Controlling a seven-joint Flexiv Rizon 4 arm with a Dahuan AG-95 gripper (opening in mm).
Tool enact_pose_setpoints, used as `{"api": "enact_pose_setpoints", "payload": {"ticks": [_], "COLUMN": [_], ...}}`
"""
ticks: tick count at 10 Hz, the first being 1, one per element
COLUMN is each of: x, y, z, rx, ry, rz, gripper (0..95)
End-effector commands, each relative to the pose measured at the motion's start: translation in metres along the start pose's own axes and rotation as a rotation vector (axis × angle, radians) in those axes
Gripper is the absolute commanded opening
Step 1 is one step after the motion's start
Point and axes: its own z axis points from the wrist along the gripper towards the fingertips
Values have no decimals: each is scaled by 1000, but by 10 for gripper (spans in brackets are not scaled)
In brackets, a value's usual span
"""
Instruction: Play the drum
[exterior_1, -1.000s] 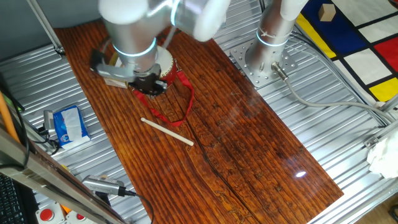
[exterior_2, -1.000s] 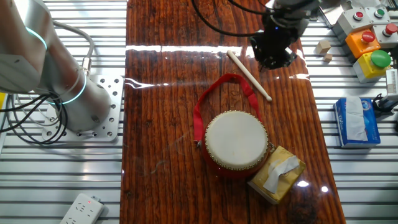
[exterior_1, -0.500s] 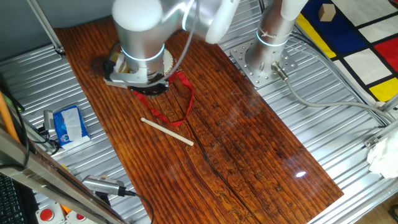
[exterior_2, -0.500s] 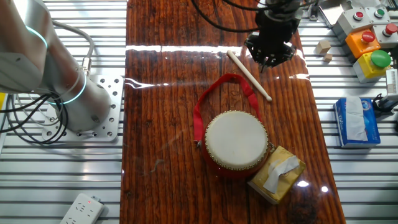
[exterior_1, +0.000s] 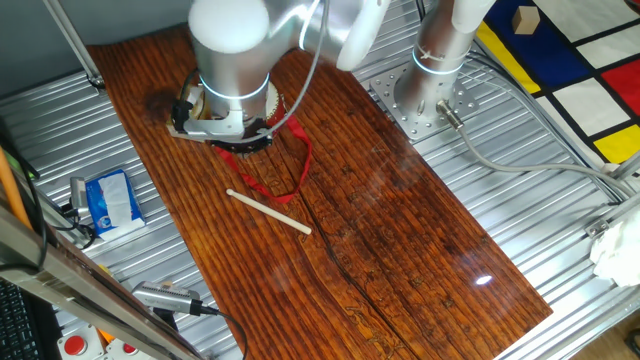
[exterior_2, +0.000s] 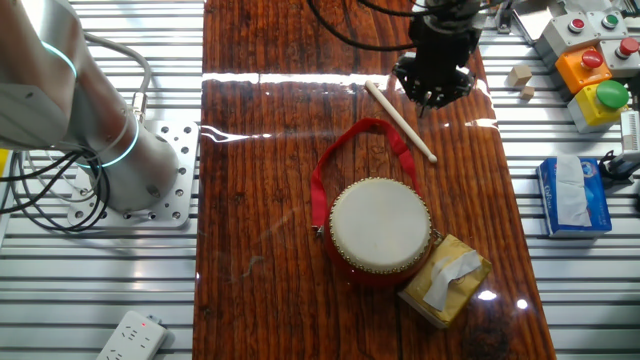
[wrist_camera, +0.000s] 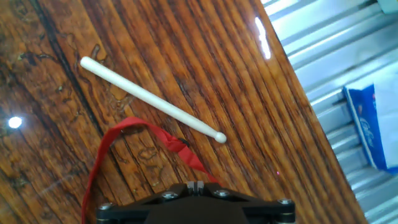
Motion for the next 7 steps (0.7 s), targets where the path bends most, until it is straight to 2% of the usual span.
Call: {"api": "enact_pose_setpoints", "payload": {"ticks": [1,4,7], "x": [2,-11,-11], "y": [0,7,7], "z": [-3,-6,-6], "rx": [-32,-42,-40], "ry": [9,15,17], "rz": [102,165,168], "gripper": [0,0,0]}}
